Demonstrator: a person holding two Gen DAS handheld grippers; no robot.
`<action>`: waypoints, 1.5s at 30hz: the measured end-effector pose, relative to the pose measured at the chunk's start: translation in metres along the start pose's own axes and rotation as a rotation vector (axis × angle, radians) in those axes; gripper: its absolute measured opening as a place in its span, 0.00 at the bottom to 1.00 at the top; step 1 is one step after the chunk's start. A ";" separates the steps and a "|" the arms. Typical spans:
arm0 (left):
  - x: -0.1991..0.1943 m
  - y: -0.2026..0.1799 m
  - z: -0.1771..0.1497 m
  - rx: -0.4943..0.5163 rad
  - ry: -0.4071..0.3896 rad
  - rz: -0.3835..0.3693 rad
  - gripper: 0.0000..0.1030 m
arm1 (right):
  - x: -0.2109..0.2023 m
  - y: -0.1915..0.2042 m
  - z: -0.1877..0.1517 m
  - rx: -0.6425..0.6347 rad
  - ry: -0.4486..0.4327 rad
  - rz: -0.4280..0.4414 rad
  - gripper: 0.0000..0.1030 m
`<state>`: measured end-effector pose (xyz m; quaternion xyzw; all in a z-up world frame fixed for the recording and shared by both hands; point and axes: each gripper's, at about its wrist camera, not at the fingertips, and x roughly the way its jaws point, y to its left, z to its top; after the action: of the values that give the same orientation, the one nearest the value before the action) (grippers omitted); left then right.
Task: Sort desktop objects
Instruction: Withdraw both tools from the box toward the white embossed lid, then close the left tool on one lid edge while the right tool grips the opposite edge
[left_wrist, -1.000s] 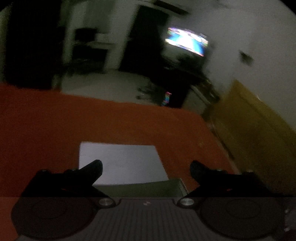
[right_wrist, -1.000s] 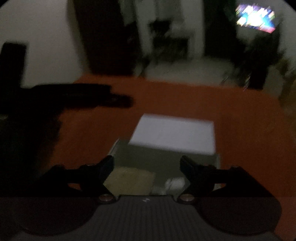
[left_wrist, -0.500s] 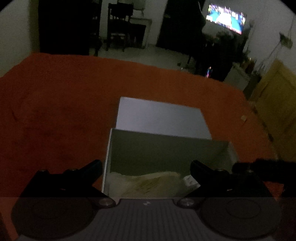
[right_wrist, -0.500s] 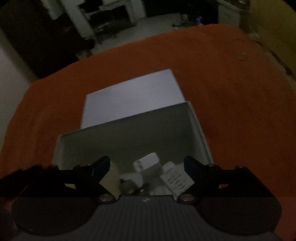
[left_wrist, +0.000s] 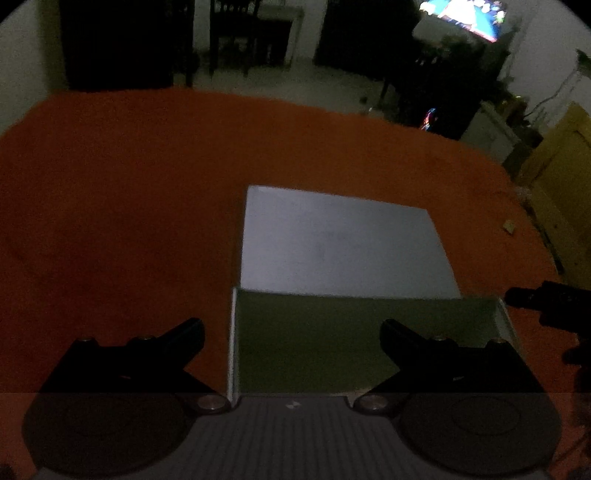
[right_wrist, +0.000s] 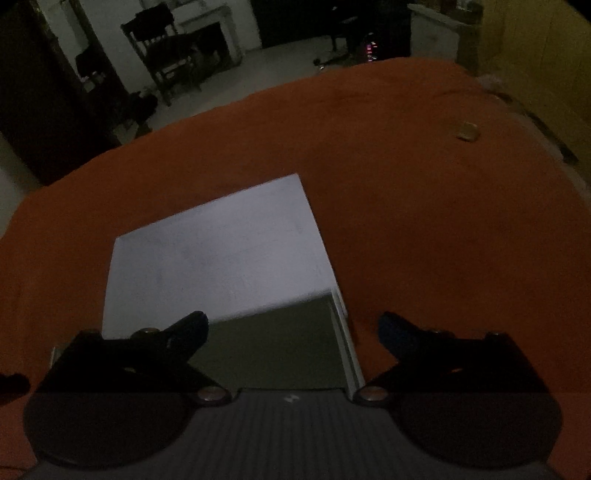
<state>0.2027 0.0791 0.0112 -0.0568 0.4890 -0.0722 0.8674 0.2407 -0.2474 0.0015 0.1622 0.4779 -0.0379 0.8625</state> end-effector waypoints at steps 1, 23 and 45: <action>0.010 0.002 0.010 0.009 0.031 -0.019 1.00 | 0.006 0.001 0.008 -0.023 0.002 0.002 0.98; 0.208 0.072 0.090 0.050 0.330 -0.304 0.99 | 0.208 -0.032 0.101 -0.233 0.342 0.159 0.99; 0.218 0.060 0.101 -0.072 0.365 -0.295 0.98 | 0.209 -0.010 0.099 -0.163 0.384 0.116 0.97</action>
<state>0.4043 0.1013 -0.1300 -0.1446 0.6262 -0.1897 0.7423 0.4318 -0.2699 -0.1269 0.1234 0.6248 0.0824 0.7666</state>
